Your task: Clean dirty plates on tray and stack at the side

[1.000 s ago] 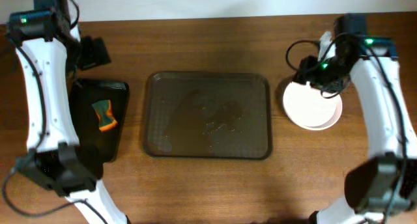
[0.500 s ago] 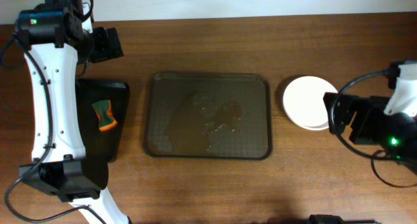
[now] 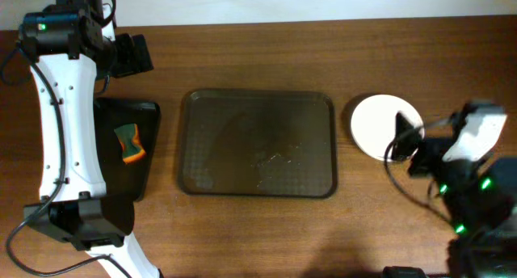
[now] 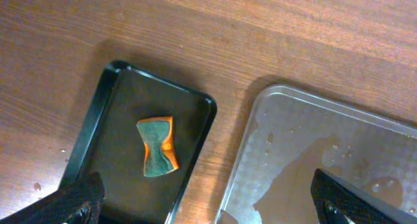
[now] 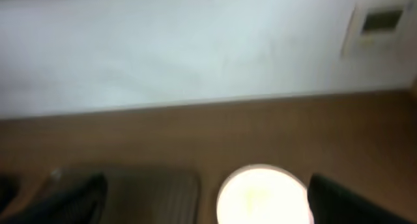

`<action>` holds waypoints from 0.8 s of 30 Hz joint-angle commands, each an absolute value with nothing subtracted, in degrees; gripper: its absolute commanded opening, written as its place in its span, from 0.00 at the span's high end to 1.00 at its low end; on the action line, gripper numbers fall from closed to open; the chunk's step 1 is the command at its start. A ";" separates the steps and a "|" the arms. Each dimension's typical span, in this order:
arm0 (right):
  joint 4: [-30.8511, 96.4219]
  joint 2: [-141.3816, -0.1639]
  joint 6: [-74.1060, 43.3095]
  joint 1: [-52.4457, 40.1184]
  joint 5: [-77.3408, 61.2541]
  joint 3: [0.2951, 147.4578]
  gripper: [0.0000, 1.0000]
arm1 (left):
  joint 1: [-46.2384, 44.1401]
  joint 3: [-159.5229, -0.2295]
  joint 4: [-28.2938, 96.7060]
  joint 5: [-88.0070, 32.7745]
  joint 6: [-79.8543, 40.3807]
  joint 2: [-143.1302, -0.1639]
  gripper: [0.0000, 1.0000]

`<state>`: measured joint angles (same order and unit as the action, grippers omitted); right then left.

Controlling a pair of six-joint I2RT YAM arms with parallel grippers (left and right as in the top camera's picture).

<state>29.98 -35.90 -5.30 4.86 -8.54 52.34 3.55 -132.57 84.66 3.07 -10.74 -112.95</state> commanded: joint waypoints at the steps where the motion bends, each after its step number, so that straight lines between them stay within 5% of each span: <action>1: 19.68 -24.14 -4.89 3.97 -10.28 34.02 0.02 | 3.90 -132.57 84.71 2.81 -11.53 -113.12 0.00; 11: -2.28 -3.60 -4.89 -0.38 -6.79 4.36 0.02 | 3.90 -132.57 84.71 2.81 -11.53 -113.12 0.00; 24: 4.03 -0.25 -4.71 -0.38 -6.83 0.32 0.02 | 3.90 -132.57 84.71 2.81 -11.53 -113.12 0.00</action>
